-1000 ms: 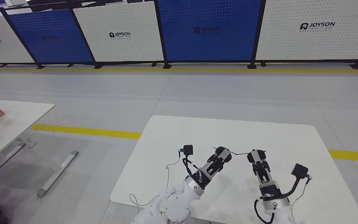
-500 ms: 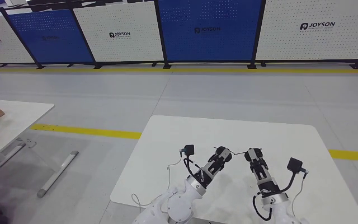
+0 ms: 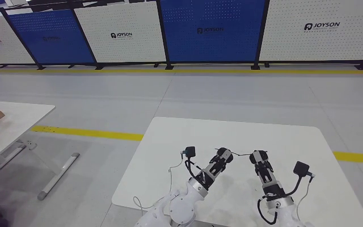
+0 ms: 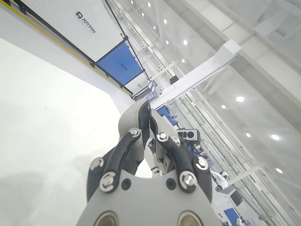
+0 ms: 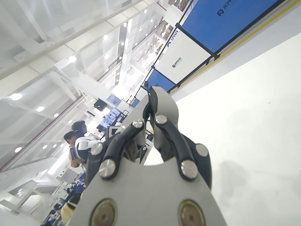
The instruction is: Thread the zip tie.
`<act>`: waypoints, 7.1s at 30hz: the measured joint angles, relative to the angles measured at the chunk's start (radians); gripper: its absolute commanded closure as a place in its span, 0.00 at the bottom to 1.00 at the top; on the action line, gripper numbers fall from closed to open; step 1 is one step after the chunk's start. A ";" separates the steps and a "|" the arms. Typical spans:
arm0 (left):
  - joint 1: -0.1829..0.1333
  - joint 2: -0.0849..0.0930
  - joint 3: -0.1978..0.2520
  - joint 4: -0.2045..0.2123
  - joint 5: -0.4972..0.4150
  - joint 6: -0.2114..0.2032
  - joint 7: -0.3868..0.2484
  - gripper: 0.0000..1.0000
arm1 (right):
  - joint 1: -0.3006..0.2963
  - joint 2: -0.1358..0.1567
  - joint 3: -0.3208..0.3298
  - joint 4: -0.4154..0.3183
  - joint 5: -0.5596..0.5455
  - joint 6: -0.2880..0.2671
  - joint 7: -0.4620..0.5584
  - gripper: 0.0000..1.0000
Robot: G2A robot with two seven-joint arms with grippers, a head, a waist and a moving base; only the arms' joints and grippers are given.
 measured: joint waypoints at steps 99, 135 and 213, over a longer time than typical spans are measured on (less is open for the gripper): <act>0.026 -0.026 0.017 -0.032 0.232 0.048 -0.014 0.92 | 0.001 0.012 -0.008 0.012 -0.059 -0.054 0.037 1.00; 0.032 -0.023 0.012 -0.055 0.311 0.058 -0.067 1.00 | -0.001 0.027 0.030 0.001 -0.002 -0.077 0.153 1.00; 0.024 -0.030 0.022 -0.046 0.371 0.103 -0.057 1.00 | -0.013 0.048 0.039 -0.003 -0.057 -0.088 0.148 1.00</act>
